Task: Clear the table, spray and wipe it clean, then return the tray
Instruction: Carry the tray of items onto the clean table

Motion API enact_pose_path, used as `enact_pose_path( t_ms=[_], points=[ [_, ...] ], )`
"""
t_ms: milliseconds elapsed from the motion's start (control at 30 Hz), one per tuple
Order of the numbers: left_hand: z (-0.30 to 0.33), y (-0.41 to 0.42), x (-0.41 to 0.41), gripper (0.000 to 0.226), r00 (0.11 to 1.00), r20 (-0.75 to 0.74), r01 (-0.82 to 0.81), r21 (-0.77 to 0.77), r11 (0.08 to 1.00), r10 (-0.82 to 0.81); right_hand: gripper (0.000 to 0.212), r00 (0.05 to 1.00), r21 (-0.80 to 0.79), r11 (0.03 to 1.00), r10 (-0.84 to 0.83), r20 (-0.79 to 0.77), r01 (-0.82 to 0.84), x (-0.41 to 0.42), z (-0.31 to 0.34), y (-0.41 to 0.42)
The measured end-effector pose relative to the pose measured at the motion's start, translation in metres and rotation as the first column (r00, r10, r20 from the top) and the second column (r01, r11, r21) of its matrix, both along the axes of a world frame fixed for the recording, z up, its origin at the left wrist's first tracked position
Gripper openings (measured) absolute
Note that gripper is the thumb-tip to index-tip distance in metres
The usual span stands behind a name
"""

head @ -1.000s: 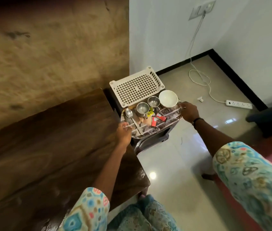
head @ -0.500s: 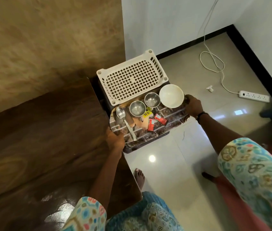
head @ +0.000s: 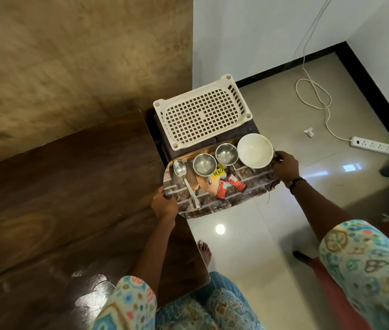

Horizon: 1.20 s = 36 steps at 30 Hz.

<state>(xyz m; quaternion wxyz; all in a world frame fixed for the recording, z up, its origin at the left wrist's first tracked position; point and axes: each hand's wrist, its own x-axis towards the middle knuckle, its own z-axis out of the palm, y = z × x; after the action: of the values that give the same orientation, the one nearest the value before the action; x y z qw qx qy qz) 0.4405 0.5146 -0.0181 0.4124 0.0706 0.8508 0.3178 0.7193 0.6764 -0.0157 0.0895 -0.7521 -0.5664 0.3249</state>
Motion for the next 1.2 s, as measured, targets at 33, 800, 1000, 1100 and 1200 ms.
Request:
enact_pose_path(
  t_ms=[33, 800, 1000, 1100, 1200],
  points=[
    [0.005, -0.005, -0.003, 0.049, 1.0, 0.006, -0.012, 0.004, 1.0, 0.012, 0.03, 1.0, 0.007, 1.0, -0.011, -0.013, 0.011, -0.002, 0.003, -0.007],
    [0.118, -0.279, -0.259, 0.039, 0.963, -0.043, -0.255, 0.195, 0.947, 0.268, 0.019, 0.98, 0.059, 0.997, 0.059, -0.192, -0.049, -0.247, 0.101, -0.256],
    [0.114, -0.363, -0.334, 0.037, 0.922, -0.02, -0.38, 0.145, 0.913, 0.387, 0.033, 0.957, -0.009, 1.0, -0.03, -0.29, 0.028, -0.326, 0.107, -0.326],
    [0.098, -0.405, -0.373, 0.034, 0.862, 0.029, -0.505, 0.133, 0.853, 0.506, 0.035, 0.946, -0.028, 0.999, -0.024, -0.322, 0.016, -0.367, 0.107, -0.358],
    [0.09, -0.435, -0.399, 0.029, 0.822, 0.04, -0.568, 0.141, 0.811, 0.568, 0.036, 0.932, -0.065, 0.998, -0.03, -0.361, 0.007, -0.401, 0.095, -0.378]
  ],
)
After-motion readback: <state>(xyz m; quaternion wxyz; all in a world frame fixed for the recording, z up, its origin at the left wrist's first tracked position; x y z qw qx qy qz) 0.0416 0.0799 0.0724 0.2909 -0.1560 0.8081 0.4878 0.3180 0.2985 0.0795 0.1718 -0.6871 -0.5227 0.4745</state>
